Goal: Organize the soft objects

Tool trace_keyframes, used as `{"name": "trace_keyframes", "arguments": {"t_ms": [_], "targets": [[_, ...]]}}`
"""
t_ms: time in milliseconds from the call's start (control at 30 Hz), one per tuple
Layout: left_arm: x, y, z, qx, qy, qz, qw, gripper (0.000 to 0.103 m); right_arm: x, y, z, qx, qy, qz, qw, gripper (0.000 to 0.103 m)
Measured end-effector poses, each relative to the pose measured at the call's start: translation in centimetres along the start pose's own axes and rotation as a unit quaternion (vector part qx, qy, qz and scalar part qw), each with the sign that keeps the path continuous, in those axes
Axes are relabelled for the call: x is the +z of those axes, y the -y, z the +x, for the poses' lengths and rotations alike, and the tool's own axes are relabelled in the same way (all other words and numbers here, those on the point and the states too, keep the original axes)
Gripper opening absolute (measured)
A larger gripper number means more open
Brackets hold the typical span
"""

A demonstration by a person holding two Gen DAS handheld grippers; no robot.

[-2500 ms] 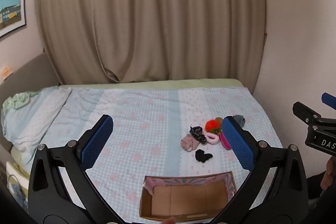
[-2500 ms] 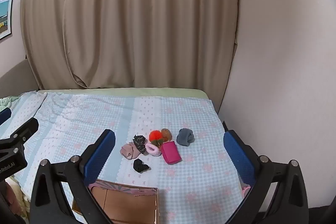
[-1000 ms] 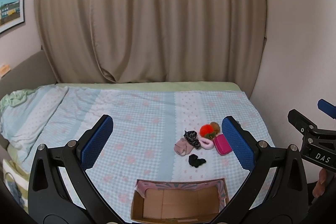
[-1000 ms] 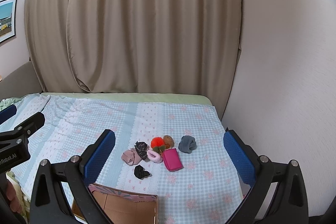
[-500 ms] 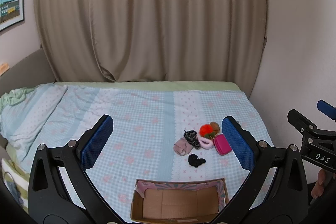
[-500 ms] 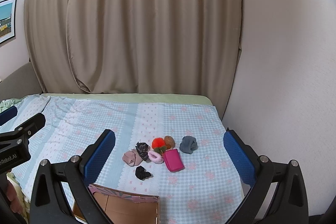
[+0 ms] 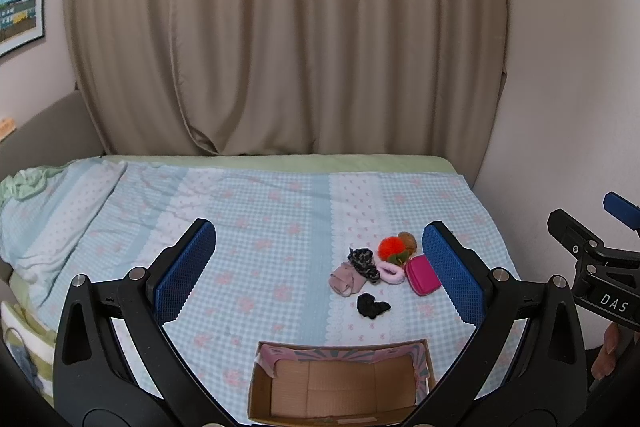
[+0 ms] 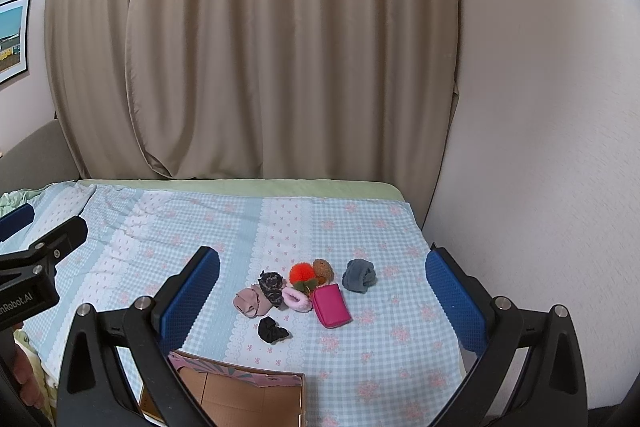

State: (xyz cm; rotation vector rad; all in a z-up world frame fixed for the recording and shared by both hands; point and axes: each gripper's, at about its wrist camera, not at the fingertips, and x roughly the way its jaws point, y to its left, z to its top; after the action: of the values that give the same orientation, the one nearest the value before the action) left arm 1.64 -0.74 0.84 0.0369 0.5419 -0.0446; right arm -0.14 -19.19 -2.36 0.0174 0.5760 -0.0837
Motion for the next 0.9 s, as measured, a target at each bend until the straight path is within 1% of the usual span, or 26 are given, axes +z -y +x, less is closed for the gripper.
{"name": "trace_keyframes", "arguments": {"t_ms": [767, 900], "targets": [[-0.3, 0.2, 0.4, -0.001, -0.003, -0.003, 1.0, 0.102, 0.0, -0.3, 0.0, -0.002, -0.001, 0.005, 1.0, 0.103], [-0.5, 0.2, 1.9, -0.009, -0.024, -0.009, 0.9996, 0.102, 0.2, -0.5, 0.8, -0.003, -0.01, 0.006, 1.0, 0.103]]}}
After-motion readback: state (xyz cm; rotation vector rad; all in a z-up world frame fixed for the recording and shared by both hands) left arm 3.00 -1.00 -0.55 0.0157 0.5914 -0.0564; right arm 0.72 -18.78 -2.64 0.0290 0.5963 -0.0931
